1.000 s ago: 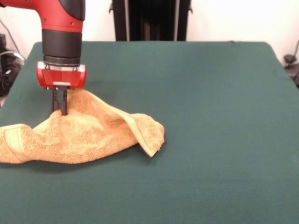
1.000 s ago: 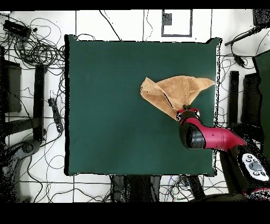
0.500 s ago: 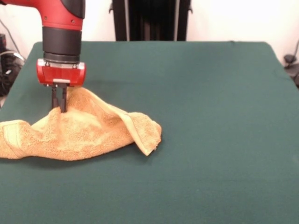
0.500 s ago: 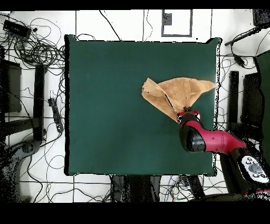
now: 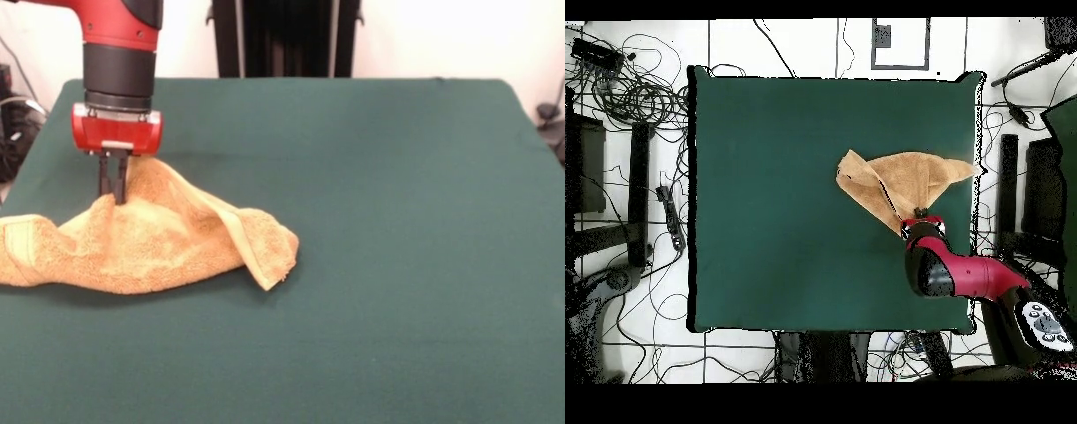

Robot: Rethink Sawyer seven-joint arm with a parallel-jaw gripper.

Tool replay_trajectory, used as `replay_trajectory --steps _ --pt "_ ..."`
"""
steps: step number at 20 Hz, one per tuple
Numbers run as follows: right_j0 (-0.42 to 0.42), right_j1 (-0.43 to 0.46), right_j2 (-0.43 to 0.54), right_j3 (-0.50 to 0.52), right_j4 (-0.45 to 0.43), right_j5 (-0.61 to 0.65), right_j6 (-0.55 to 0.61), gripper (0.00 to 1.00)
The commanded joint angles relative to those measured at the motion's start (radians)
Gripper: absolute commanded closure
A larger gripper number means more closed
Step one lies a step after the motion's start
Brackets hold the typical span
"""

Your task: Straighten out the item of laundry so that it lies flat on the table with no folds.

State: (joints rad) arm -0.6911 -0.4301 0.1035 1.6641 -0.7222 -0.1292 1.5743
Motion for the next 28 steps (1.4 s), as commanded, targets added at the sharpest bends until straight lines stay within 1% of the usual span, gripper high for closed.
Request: replay_trajectory --steps 1,4,12,19,22,24,28 --pt "0.052 0.154 -0.100 0.193 -0.047 0.141 0.105 1.00" --pt "0.057 0.157 -0.106 0.191 -0.042 0.135 0.103 1.00" --pt "0.034 0.149 -0.086 0.197 -0.043 0.164 0.078 1.00" --pt "0.045 0.146 -0.097 0.206 -0.040 0.153 0.089 1.00" --pt "0.063 0.136 -0.102 0.216 -0.034 0.174 0.087 1.00" --pt "0.055 0.125 -0.087 0.223 -0.023 0.196 0.083 1.00" --pt "0.046 0.097 -0.065 0.227 -0.029 0.218 0.058 1.00"
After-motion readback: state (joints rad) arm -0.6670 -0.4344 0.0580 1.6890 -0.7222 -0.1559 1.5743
